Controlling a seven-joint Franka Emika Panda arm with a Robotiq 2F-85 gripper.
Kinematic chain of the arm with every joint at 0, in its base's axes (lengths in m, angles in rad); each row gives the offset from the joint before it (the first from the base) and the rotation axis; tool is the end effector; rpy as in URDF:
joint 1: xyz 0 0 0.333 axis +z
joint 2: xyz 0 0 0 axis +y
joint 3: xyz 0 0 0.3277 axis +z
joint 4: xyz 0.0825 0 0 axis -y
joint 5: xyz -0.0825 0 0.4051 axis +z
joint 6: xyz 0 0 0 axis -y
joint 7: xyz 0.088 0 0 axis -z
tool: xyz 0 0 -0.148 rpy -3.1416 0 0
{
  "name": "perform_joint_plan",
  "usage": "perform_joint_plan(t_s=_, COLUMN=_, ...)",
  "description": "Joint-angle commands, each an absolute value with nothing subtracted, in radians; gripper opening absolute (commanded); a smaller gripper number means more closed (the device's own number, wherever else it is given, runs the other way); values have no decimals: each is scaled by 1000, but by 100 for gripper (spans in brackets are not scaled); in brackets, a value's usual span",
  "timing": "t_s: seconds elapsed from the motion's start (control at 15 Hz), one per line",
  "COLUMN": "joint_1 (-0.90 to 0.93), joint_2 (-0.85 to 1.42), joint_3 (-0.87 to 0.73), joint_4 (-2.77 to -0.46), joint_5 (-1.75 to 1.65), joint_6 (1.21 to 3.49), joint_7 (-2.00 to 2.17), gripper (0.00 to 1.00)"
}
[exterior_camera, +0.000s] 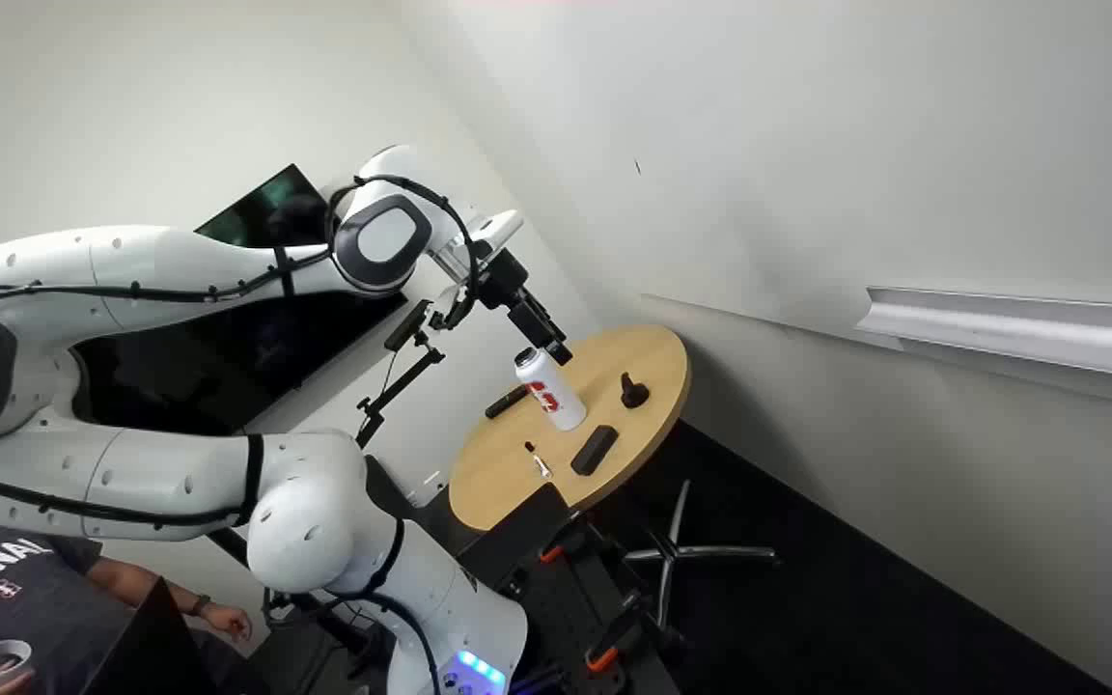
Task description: Pick up the whiteboard eraser and put it on the whiteboard
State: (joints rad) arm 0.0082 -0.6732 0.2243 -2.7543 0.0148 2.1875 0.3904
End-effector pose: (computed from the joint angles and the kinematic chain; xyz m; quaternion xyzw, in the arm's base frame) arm 0.3504 0.0721 0.3720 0.9915 -0.1031 0.0632 0.0472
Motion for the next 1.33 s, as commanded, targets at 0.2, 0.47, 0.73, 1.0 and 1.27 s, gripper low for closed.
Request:
perform_joint_plan(t_s=0.2, joint_1=14, joint_2=-673, joint_3=218, joint_4=-2753, joint_5=10, joint_6=2185, joint_7=393, gripper=100)
perform_joint_plan(t_s=0.47, joint_1=42, joint_2=-571, joint_3=273, joint_4=-2707, joint_5=-13, joint_6=2210, joint_7=392, gripper=100)
perform_joint_plan(t_s=0.73, joint_1=112, joint_2=-370, joint_3=373, joint_4=-2642, joint_5=-51, joint_6=2270, joint_7=374, gripper=100)
perform_joint_plan(t_s=1.0, joint_1=185, joint_2=-181, joint_3=419, joint_4=-2569, joint_5=-100, joint_6=2366, joint_7=344, gripper=100)
perform_joint_plan(t_s=1.27, joint_1=249, joint_2=-153, joint_3=398, joint_4=-2573, joint_5=-86, joint_6=2402, joint_7=330, gripper=100)
